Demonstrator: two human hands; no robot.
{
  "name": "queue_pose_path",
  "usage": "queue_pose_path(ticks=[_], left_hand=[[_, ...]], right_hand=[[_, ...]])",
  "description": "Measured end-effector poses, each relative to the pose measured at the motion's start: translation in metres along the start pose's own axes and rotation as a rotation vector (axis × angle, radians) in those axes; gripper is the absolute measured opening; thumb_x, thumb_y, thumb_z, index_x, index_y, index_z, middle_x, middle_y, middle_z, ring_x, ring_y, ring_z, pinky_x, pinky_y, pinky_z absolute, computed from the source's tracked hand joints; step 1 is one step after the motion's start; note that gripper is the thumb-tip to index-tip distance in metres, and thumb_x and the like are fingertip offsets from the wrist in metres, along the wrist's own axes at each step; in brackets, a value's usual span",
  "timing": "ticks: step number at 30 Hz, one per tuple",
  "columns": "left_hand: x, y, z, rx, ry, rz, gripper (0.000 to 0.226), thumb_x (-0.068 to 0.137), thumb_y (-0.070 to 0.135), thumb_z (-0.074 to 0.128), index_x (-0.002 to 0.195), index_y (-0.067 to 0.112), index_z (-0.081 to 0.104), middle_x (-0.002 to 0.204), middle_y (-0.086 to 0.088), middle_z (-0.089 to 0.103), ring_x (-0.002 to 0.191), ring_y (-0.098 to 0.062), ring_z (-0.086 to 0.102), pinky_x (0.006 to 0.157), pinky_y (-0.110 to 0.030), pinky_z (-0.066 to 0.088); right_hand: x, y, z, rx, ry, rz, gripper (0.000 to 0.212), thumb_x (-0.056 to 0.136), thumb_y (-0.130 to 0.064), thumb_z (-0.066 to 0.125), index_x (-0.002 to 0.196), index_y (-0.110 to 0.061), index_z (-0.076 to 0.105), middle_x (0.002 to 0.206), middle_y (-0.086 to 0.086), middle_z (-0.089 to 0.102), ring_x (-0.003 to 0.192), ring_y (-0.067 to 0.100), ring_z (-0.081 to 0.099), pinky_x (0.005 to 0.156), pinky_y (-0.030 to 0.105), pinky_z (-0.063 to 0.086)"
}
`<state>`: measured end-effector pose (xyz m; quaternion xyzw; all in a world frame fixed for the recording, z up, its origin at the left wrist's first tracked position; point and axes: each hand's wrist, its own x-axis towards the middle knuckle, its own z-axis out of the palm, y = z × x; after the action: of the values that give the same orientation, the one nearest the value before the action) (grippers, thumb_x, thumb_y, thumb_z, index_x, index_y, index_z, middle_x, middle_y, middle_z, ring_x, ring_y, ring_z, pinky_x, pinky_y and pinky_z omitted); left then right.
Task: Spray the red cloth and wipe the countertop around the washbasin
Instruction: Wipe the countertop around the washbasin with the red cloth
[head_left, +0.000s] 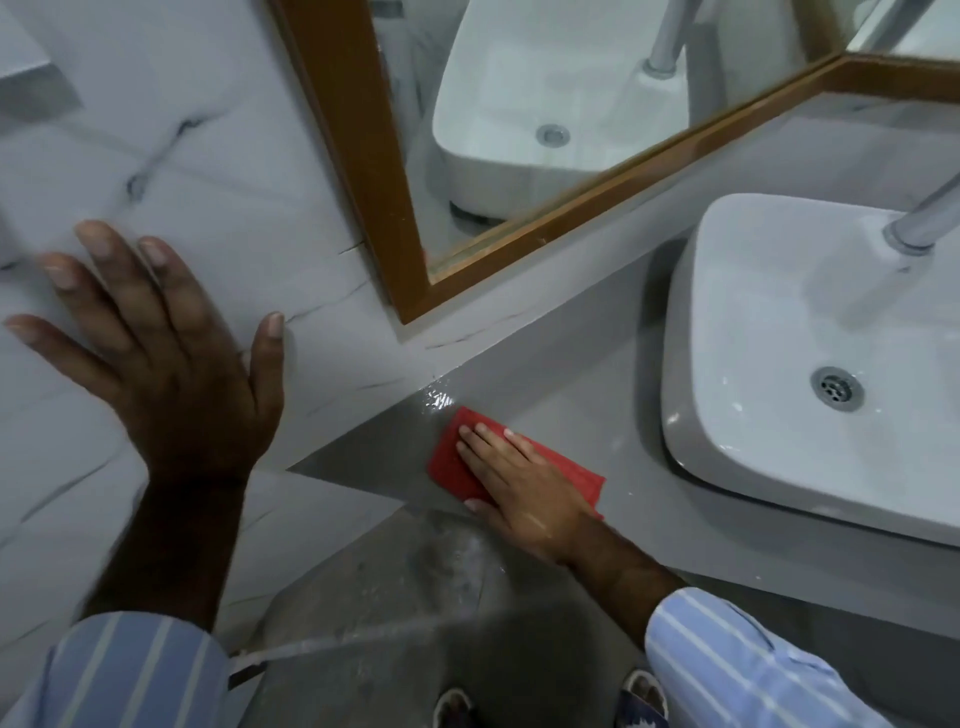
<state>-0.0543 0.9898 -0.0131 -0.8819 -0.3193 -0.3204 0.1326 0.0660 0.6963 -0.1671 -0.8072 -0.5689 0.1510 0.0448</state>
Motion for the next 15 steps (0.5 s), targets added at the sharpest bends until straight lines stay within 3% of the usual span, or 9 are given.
queue_pose_path(ticks=[3, 5, 6, 8, 11, 15], left_hand=[[-0.014, 0.013, -0.004, -0.094, 0.002, -0.049, 0.09, 0.106, 0.055, 0.047, 0.169, 0.018, -0.005, 0.172, -0.031, 0.023, 0.156, -0.055, 0.027, 0.119, -0.075, 0.031], [-0.042, 0.041, -0.006, -0.29, -0.049, 0.034, 0.084, 0.107, 0.049, 0.05, 0.169, 0.008, 0.011, 0.173, -0.029, 0.021, 0.161, -0.047, 0.022, 0.131, -0.065, 0.022], [-0.06, 0.059, -0.006, -0.402, -0.124, 0.095, 0.077, 0.109, 0.047, 0.048, 0.166, 0.003, 0.021, 0.171, -0.029, 0.026, 0.161, -0.045, 0.025, 0.134, -0.056, 0.021], [-0.095, 0.097, -0.005, -0.542, -0.422, 0.13, 0.066, 0.112, 0.048, 0.038, 0.155, -0.002, 0.043, 0.159, -0.031, 0.046, 0.15, -0.045, 0.045, 0.128, -0.048, 0.034], [-0.127, 0.14, 0.003, -0.557, -0.892, -0.106, 0.06, 0.106, 0.042, 0.055, 0.148, -0.002, 0.053, 0.15, -0.027, 0.055, 0.14, -0.042, 0.054, 0.118, -0.048, 0.045], [-0.135, 0.169, 0.018, -0.496, -1.026, -0.347, 0.05, 0.101, 0.033, 0.069, 0.133, -0.004, 0.058, 0.134, -0.027, 0.061, 0.127, -0.042, 0.058, 0.11, -0.047, 0.046]], right_hand=[[-0.016, 0.011, -0.015, 0.061, -0.001, 0.041, 0.074, 0.107, -0.059, 0.031, 0.165, -0.017, 0.015, 0.175, 0.002, 0.007, 0.161, 0.017, -0.001, 0.132, 0.043, 0.006], [-0.027, 0.009, -0.023, 0.167, 0.064, 0.219, 0.076, 0.105, -0.06, 0.038, 0.164, -0.015, 0.021, 0.175, 0.007, 0.014, 0.161, 0.023, 0.007, 0.131, 0.045, 0.011], [-0.036, 0.008, -0.026, 0.218, 0.123, 0.367, 0.075, 0.104, -0.059, 0.042, 0.161, -0.013, 0.027, 0.172, 0.011, 0.023, 0.16, 0.028, 0.016, 0.13, 0.045, 0.017], [-0.059, 0.012, -0.03, 0.247, 0.219, 0.663, 0.073, 0.098, -0.06, 0.052, 0.152, -0.012, 0.041, 0.157, 0.013, 0.046, 0.146, 0.031, 0.039, 0.122, 0.044, 0.033], [-0.083, 0.02, -0.034, 0.263, 0.153, 0.815, 0.073, 0.083, -0.067, 0.068, 0.134, -0.017, 0.057, 0.132, 0.005, 0.058, 0.124, 0.026, 0.052, 0.107, 0.042, 0.05], [-0.08, 0.02, -0.037, 0.503, 0.078, 0.848, 0.057, 0.078, -0.045, 0.085, 0.124, -0.017, 0.068, 0.117, 0.004, 0.069, 0.108, 0.022, 0.064, 0.096, 0.04, 0.056]])
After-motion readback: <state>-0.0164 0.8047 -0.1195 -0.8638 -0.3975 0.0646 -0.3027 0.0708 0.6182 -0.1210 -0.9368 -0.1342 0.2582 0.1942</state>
